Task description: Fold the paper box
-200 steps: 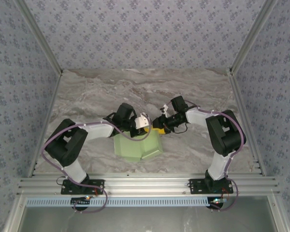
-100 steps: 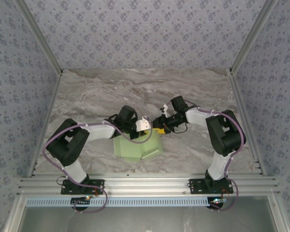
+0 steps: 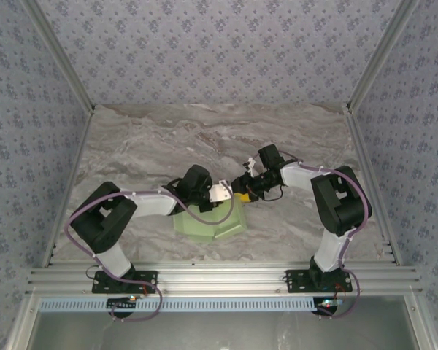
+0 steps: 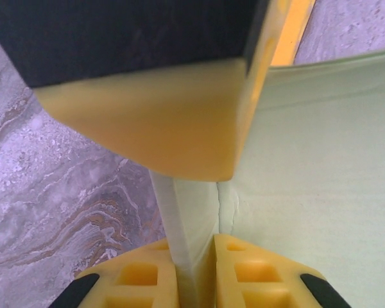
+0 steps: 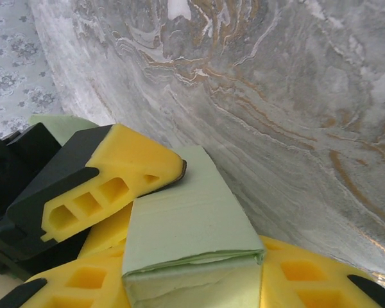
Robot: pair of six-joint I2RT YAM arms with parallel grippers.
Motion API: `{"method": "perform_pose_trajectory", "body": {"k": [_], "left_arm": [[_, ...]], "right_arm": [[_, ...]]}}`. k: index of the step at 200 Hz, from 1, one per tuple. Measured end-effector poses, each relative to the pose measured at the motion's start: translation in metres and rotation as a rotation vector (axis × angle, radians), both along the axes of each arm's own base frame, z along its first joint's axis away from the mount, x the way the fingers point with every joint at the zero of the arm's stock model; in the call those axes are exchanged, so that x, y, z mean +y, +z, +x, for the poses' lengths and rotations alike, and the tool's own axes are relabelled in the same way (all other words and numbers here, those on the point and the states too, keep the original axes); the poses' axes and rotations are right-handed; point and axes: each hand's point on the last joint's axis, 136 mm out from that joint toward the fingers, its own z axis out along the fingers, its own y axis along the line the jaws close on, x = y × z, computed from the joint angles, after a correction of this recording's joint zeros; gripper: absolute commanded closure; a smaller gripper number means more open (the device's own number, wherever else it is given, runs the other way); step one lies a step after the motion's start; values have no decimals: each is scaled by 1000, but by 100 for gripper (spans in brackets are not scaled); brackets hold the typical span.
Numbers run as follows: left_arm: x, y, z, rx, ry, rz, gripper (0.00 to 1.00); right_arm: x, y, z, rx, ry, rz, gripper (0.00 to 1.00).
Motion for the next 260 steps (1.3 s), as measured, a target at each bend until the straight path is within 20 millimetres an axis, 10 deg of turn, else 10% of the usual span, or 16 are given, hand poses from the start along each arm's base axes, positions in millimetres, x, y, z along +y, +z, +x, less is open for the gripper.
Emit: {"method": "perform_pose_trajectory", "body": {"k": [260], "left_arm": [[-3,-4,11,-13,6,-61,76]], "right_arm": [[0,-15,11,-18,68,38,30]]}}
